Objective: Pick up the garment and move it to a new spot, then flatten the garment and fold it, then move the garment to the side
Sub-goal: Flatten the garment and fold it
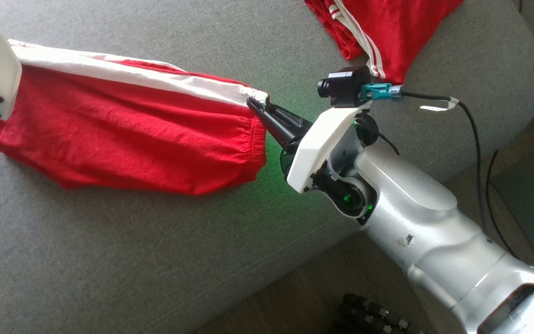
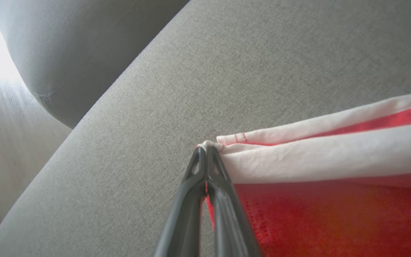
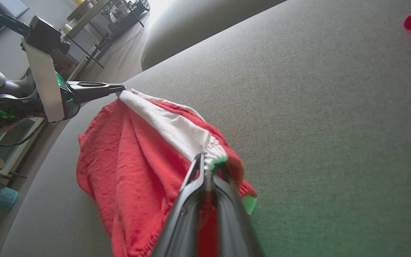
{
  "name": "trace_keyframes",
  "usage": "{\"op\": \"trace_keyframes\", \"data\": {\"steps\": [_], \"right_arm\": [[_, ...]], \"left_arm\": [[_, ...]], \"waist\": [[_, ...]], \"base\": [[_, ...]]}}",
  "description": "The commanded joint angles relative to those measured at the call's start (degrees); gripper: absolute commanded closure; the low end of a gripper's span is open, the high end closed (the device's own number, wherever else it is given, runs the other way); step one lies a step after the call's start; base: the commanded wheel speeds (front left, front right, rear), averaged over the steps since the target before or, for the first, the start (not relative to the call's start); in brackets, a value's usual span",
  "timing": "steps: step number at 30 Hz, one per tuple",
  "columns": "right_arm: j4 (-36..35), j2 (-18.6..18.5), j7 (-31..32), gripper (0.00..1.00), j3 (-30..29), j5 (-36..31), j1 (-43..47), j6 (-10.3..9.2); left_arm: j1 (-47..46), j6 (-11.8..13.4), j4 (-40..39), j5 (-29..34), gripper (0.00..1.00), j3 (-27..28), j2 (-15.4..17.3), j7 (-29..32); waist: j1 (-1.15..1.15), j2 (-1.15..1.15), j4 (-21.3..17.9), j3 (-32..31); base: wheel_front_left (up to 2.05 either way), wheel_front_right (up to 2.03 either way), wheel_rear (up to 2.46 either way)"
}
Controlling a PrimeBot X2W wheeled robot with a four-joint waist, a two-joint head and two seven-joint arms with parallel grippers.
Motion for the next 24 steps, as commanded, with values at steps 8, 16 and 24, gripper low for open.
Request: {"op": "trace_keyframes", "data": {"steps": [8, 16, 24], "right_arm": [[-0.3, 1.6, -2.0, 0.0, 0.3, 3.3, -1.1, -0.01], [4.3, 1.6, -4.8, 0.0, 0.0, 1.0, -1.6, -0.01], [8.2, -3.2, -11.3, 0.0, -4.6, -9.6, -2.1, -0.01]], "left_arm": [[-4.8, 0.5, 1.7, 1.5, 0.0, 1.2, 0.4, -4.7], [-4.4, 3.1, 3.3, 1.7, 0.0, 2.3, -2.0, -16.0], [-0.7, 6.4, 2.0, -0.7, 0.0, 5.2, -4.3, -28.2]], "waist": [[0.0, 0.0, 0.4, 0.0], [0.0, 0.0, 1.9, -1.6], [0.0, 0.0, 5.6, -6.8]], "base": [[0.0, 0.0, 0.0], [0.0, 0.0, 0.0], [0.0, 0.0, 0.0]]}}
